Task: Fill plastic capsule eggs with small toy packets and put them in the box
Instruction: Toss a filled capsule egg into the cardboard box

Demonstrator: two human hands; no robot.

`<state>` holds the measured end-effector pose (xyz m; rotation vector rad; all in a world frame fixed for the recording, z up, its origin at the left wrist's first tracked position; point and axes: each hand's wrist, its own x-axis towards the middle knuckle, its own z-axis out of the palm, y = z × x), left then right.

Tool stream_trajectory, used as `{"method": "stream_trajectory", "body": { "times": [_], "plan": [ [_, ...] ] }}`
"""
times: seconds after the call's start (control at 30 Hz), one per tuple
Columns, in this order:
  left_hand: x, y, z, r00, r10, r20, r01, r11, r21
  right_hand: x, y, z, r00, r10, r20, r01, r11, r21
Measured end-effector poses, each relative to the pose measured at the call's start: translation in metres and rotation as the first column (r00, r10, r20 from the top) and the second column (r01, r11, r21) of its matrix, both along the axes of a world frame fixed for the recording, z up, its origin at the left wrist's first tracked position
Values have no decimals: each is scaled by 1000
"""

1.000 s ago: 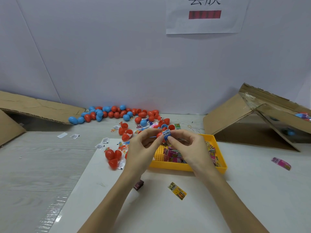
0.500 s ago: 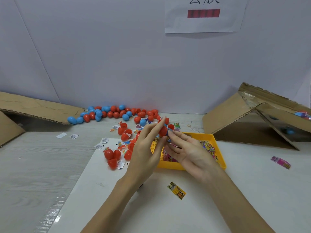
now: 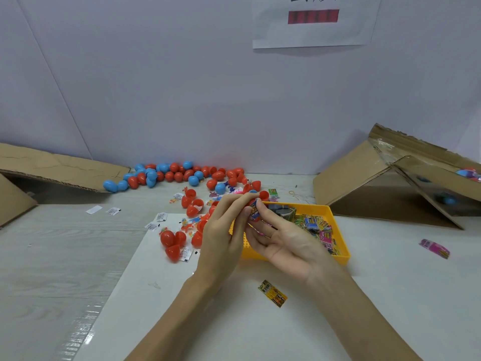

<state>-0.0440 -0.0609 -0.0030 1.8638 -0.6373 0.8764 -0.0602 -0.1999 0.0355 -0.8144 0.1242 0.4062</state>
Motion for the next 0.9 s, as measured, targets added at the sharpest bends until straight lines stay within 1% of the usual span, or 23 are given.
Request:
{"method": "stream_trajectory", "body": {
  "times": [0.2,0.27,0.33,0.4,0.47,0.57,0.67,0.73,0.8,0.9],
  "plan": [
    [-1,-1,0,1000,20,-23,-21,999,-33,-1,2,0,1000,-12,-4,12,1000,13],
    [-1,-1,1,998,20,-51,-22,999,-39,-1,2,-2,999,-36,35,36,999,-11],
    [0,1,3,995,-10,-99,7,1000,-28,0,2,-4,989,-73,131,89,989,-122],
    [2,4,4,991,-40,-128,42,999,12,-1,2,-6,965,-127,231,189,944,-269],
    [3,8,4,990,-42,-138,48,998,43,0,-1,-8,940,-150,307,258,900,-352],
    [3,12,6,987,-53,-150,55,998,11,1,-4,-8,938,-129,322,238,915,-325],
    [3,15,8,975,-82,-208,76,996,-38,3,-5,-9,939,-125,321,229,923,-310],
    [2,15,8,960,-104,-259,91,994,-58,4,-6,-11,922,-126,366,272,885,-379],
    [2,15,7,953,-106,-285,95,994,-52,6,-7,-14,891,-106,442,341,799,-495],
    [5,15,5,964,-53,-261,57,998,7,8,-11,-17,850,-17,526,395,682,-616]
  ]
}}
